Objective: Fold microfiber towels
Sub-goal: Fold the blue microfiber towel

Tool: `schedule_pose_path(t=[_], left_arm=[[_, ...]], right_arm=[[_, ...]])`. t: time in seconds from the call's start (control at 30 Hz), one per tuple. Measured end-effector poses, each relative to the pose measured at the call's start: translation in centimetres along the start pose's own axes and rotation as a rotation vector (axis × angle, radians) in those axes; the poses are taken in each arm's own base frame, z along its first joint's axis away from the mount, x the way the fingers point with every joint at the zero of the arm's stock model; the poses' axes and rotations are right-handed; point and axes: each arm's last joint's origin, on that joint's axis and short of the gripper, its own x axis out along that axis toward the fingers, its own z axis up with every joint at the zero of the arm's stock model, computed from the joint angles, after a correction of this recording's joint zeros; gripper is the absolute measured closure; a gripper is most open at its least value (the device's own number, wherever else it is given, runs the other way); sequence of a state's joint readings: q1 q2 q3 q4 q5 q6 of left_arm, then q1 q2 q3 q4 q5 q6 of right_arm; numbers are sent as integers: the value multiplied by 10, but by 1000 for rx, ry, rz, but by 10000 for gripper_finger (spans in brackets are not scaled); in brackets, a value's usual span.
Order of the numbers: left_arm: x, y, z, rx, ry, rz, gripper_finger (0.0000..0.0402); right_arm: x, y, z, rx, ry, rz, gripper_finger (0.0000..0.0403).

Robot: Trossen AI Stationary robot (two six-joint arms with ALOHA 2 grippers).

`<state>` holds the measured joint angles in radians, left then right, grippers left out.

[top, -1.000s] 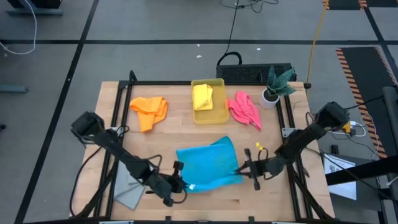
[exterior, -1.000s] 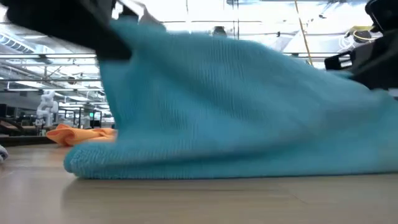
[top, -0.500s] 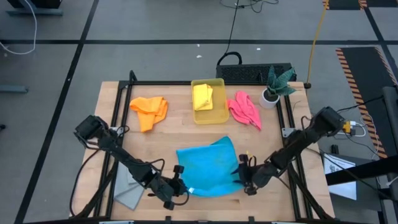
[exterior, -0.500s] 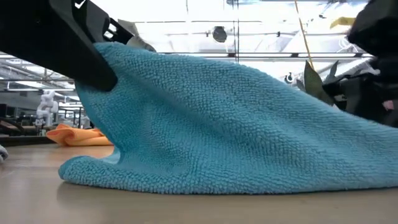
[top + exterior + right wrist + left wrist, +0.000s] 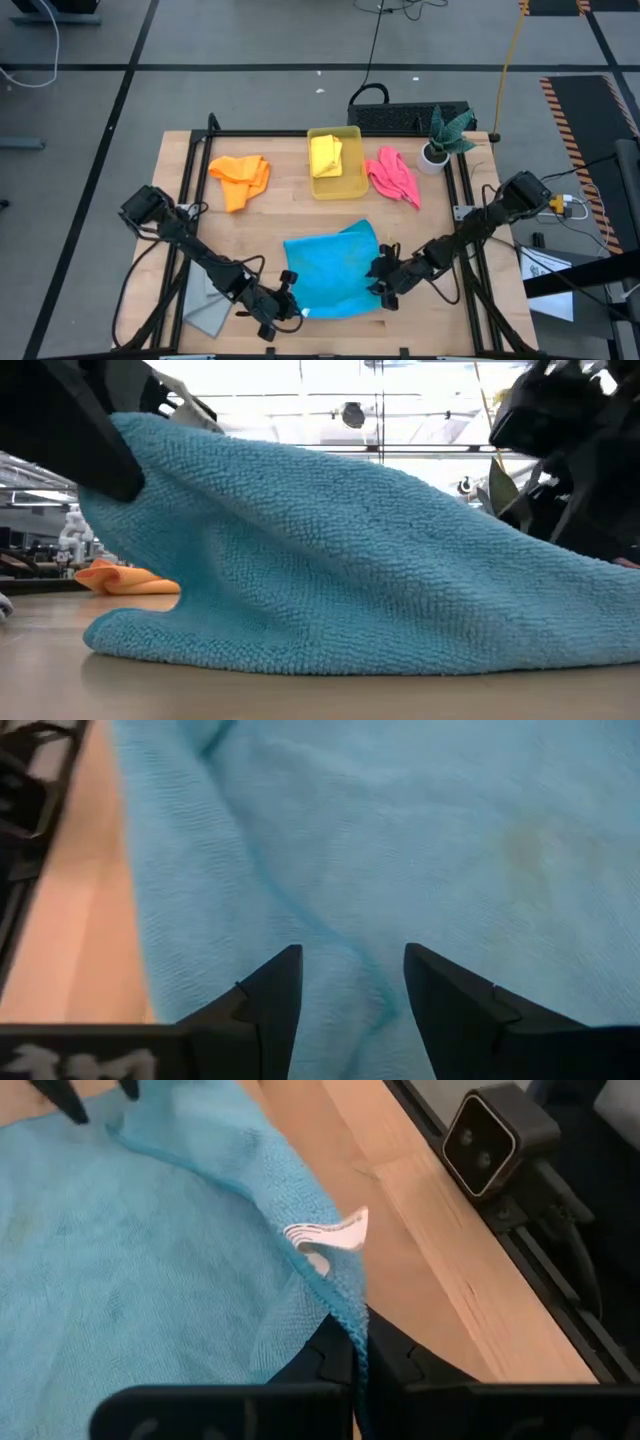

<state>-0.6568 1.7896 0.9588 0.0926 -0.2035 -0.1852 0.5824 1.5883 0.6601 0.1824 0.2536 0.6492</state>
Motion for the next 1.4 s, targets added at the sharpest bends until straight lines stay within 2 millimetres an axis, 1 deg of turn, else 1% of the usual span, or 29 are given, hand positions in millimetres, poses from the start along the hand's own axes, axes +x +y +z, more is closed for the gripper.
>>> schedule_pose_path(t=[0.13, 0.3, 0.4, 0.47, 0.57, 0.7, 0.77, 0.93, 1.03, 1.1, 1.23, 1.3, 1.4], left_arm=[[1, 0, -1, 1, 12, -19, 391], [1, -1, -1, 1, 7, -20, 397], [1, 0, 0, -2, -4, -21, 389], [1, 0, 0, -2, -2, -20, 388], [1, 0, 0, -2, -2, -20, 396], [1, -1, 1, -3, -8, -21, 394], [-1, -2, 1, 0, -14, -15, 391], [-8, -6, 6, 5, -40, -9, 397], [-8, -7, 6, 16, -44, -10, 390], [-8, -7, 7, 19, -51, -15, 387], [-8, -7, 7, 21, -48, -24, 397], [-8, -8, 8, 27, -55, -66, 397], [-9, -10, 12, 23, -93, -113, 383]], right_arm=[[1, -2, -3, 23, 44, 4, 236], [9, -2, -8, 11, 98, 41, 237], [14, -2, -11, -20, 91, 25, 249], [16, -3, -12, -46, 84, 14, 270], [16, 0, -12, -87, 67, 32, 315], [7, 5, -10, -118, 58, 73, 382], [-2, 8, -8, -125, 56, 85, 396], [-22, 13, -4, -86, 52, 106, 377], [-24, 15, -5, -108, 53, 112, 366], [-21, 15, -7, -115, 66, 104, 356], [-19, 14, -11, -122, 121, 137, 318], [-21, 15, -9, -147, 119, 168, 295], [-28, 15, -1, -214, 71, 189, 264]])
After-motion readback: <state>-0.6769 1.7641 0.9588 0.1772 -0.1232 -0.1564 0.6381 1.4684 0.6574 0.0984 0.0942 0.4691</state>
